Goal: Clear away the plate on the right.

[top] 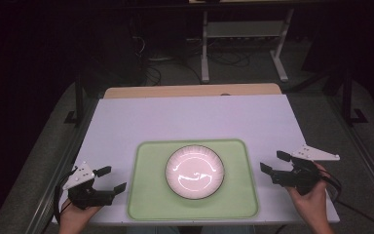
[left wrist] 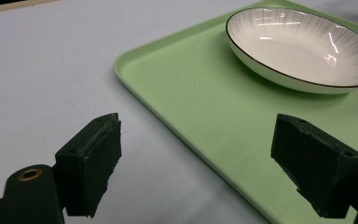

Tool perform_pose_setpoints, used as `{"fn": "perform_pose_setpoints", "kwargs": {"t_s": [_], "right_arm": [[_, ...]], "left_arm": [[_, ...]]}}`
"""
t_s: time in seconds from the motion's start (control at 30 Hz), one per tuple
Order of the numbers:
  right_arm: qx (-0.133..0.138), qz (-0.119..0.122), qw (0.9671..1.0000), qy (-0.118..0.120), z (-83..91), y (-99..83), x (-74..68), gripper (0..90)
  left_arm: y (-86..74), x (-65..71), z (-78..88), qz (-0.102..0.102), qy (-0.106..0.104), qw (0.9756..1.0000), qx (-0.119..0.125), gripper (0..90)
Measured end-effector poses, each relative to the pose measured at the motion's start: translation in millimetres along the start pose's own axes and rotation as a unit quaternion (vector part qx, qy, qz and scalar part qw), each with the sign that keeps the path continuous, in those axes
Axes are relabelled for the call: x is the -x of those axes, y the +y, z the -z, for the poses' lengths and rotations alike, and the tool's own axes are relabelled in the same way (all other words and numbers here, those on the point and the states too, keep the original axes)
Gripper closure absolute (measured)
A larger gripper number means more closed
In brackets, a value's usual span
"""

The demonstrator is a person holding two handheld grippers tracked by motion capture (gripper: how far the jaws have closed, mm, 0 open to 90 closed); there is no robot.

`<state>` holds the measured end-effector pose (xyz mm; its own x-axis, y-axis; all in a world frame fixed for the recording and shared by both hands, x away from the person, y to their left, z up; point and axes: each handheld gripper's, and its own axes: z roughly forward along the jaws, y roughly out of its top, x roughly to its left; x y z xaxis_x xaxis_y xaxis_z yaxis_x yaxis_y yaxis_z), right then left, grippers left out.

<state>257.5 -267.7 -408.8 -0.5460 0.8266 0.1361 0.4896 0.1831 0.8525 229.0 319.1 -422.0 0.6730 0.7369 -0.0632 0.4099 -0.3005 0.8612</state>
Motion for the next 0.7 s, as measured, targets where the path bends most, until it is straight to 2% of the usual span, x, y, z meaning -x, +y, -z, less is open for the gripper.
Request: {"fn": "perform_pose_setpoints", "kwargs": {"t_s": [0.43, 0.53, 0.7], "right_arm": [[-0.001, -0.014, 0.9999, -0.004, 1.8, -19.3, 1.1, 19.8], [-0.014, -0.006, 0.9997, -0.017, 0.6, -23.0, -0.3, 19.8], [-0.015, -0.009, 0.9998, -0.011, 0.6, -25.1, -3.3, 21.3]], "left_arm": [[-0.6, 0.6, -0.5, 0.002, -0.002, 1.0000, -0.001, 15.9], [-0.3, -0.4, -0.3, 0.003, -0.002, 1.0000, -0.001, 15.9], [0.6, -0.3, 0.4, -0.003, -0.001, 1.0000, -0.001, 15.9]]}}
